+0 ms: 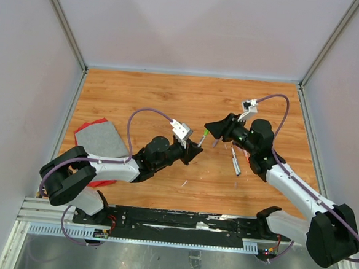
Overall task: Insert the pens into the pen caps
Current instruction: Press the pen cap onto the pen.
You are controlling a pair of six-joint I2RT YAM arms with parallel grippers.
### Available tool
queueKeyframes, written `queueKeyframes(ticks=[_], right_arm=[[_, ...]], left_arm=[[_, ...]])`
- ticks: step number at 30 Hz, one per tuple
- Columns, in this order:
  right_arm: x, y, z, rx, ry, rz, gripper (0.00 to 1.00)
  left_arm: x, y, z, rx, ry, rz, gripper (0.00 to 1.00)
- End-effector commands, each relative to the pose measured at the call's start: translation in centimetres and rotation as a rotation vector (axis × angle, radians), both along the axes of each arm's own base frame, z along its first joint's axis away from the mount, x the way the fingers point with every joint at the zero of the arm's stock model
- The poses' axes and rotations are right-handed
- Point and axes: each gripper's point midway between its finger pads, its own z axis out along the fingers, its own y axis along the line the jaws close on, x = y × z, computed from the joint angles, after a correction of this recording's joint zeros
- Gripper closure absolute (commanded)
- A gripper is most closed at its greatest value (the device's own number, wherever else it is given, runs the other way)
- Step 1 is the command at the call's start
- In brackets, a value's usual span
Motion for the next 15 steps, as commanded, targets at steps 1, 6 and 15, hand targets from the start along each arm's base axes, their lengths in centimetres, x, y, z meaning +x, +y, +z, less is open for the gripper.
queueKeyframes(ticks=[1,6,15], right_arm=[[0.0,0.8,2.3,0.049,-0.06,0.044,0.62],[-0.1,1.1,1.8,0.061,-0.05,0.07,0.75],[-0.8,1.3,-0.1,0.042,-0.007,0.093,0.99]], left_arm=[[0.0,-0.7,2.7,-0.061,-0.063,-0.014,1.0],[0.0,-0.6,2.6,-0.058,-0.061,-0.013,0.99],[0.1,-0.6,2.7,-0.062,-0.061,-0.01,0.99]])
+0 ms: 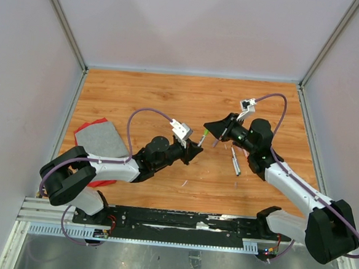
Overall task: Insert the pens into the pen caps
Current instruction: Press the pen cap onto the pen.
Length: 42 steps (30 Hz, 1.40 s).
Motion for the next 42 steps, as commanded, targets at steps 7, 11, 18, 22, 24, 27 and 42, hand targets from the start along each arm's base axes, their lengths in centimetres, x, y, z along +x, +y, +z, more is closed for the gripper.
queueKeyframes(ticks=[7,11,18,22,24,27,42], right_arm=[[-2.0,0.5,-3.9,0.002,0.066,0.065,0.99],[-3.0,1.1,-5.5,0.0,0.098,0.082,0.99],[-4.5,2.1,-8.1,-0.006,0.158,0.107,1.0],[-5.6,2.8,-9.8,-0.018,0.194,0.135,0.99],[-6.1,3.2,-10.6,-0.02,0.211,0.147,0.99],[-6.6,3.7,-11.4,-0.024,0.229,0.164,0.99],[-8.8,5.3,-13.7,-0.029,0.286,0.214,0.99]], left_arm=[[0.0,-0.6,2.4,-0.055,-0.051,-0.01,0.99],[0.0,-0.6,2.4,-0.056,-0.051,-0.009,0.99],[0.0,-0.6,2.4,-0.057,-0.05,-0.01,0.99],[0.0,-0.6,2.4,-0.056,-0.05,-0.01,0.99],[0.1,-0.6,2.4,-0.056,-0.05,-0.008,1.0],[0.1,-0.5,2.3,-0.055,-0.05,-0.006,0.99],[0.1,-0.3,2.5,-0.058,-0.053,0.003,0.99]])
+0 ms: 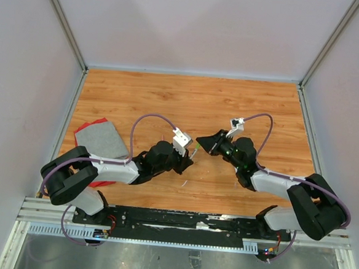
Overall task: Insert the pens into the pen caps
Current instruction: Press the pen cap onto the pen.
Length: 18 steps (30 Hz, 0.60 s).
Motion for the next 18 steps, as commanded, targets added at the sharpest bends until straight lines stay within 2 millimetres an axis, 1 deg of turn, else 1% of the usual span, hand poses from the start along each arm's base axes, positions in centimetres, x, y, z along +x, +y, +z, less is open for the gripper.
queueKeyframes(ticks=[1,6,12,15,18], right_arm=[[-7.4,3.1,-5.1,-0.055,0.185,0.279,1.0],[-8.5,4.0,-5.9,-0.057,0.206,0.312,0.99],[-9.1,4.2,-6.9,-0.062,0.228,0.319,1.0],[-8.8,4.1,-6.4,-0.05,0.207,0.309,0.99],[-8.0,4.0,-5.0,-0.069,0.164,0.288,1.0]], left_arm=[[2.0,-2.9,9.8,-0.277,-0.22,-0.001,1.0],[2.0,-2.9,9.8,-0.277,-0.22,0.0,0.99],[2.1,-2.8,10.0,-0.28,-0.225,0.005,0.99],[2.1,-2.8,10.0,-0.279,-0.225,0.005,1.0],[2.1,-2.9,9.8,-0.277,-0.218,0.005,1.0]])
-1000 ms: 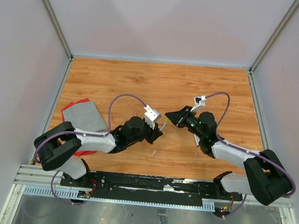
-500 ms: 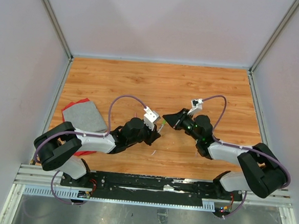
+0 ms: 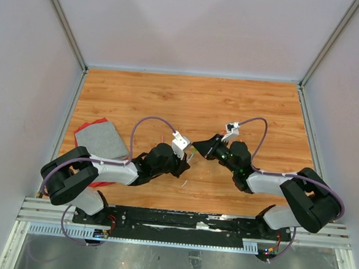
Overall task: Insert the pens into the pen caps
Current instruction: Press the pen cap onto the pen.
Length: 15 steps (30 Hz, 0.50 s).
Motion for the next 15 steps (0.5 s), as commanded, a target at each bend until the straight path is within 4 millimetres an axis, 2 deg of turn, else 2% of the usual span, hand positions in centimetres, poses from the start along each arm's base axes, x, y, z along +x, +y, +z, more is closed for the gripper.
queueKeyframes(ticks=[1,7,10,13,15], right_arm=[[-6.6,2.4,-2.2,-0.088,0.109,0.274,0.99],[-3.4,0.2,3.4,-0.231,-0.055,0.138,0.8],[-2.1,-1.6,6.2,-0.3,-0.128,0.055,0.6],[-1.7,-3.8,8.0,-0.351,-0.169,-0.019,0.45],[-1.9,-5.2,9.1,-0.38,-0.199,-0.056,0.4]], left_arm=[[3.0,-4.2,11.9,-0.343,-0.266,-0.002,0.99],[3.2,-4.1,11.7,-0.331,-0.271,0.006,0.99],[3.2,-4.2,11.7,-0.331,-0.268,0.004,1.0],[3.3,-4.3,11.6,-0.327,-0.264,0.005,0.99],[3.4,-4.3,11.6,-0.325,-0.262,0.014,0.99]])
